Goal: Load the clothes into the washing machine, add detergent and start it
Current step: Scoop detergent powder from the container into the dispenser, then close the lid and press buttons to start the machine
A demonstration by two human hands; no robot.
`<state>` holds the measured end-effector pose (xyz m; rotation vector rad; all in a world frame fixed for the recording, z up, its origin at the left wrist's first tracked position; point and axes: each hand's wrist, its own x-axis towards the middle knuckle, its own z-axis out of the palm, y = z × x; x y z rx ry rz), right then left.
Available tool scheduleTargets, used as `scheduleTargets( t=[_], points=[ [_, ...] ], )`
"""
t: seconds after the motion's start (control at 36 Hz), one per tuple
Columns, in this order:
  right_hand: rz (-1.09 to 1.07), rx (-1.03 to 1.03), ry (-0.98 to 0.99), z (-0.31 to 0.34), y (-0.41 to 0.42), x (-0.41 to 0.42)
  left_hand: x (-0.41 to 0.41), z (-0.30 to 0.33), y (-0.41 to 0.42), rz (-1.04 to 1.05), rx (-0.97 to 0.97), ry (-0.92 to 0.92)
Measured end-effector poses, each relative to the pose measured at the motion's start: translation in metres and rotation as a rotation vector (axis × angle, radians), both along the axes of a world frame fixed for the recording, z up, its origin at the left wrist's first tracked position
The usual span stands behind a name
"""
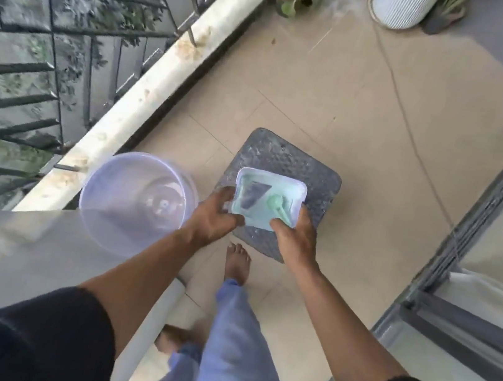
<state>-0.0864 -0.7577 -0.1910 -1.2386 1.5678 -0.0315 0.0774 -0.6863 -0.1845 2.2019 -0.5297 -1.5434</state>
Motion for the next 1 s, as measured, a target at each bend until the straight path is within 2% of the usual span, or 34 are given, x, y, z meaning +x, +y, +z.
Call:
scheduleTargets(
  t=[0.39,0.64,0.72,1.0],
  points=[
    [0.043,-0.033,0.106,-0.034,-0.001,-0.002,-0.003,-0.015,-0.014,0.018,0.033,-0.005],
    [0.010,-0.236,0.208,0.004,0.010,0.004,0.012,0.021,0.032,0.113,-0.026,-0.023],
    [0.009,-0.297,0.138,0.029,0.024,0.017,0.020,0.047,0.057,0.160,-0.077,-0.020],
    [0.190,-0.317,-0.229,0.123,0.124,0.095,0.054,0.141,0.182,0.402,-0.269,-0.132]
  ],
)
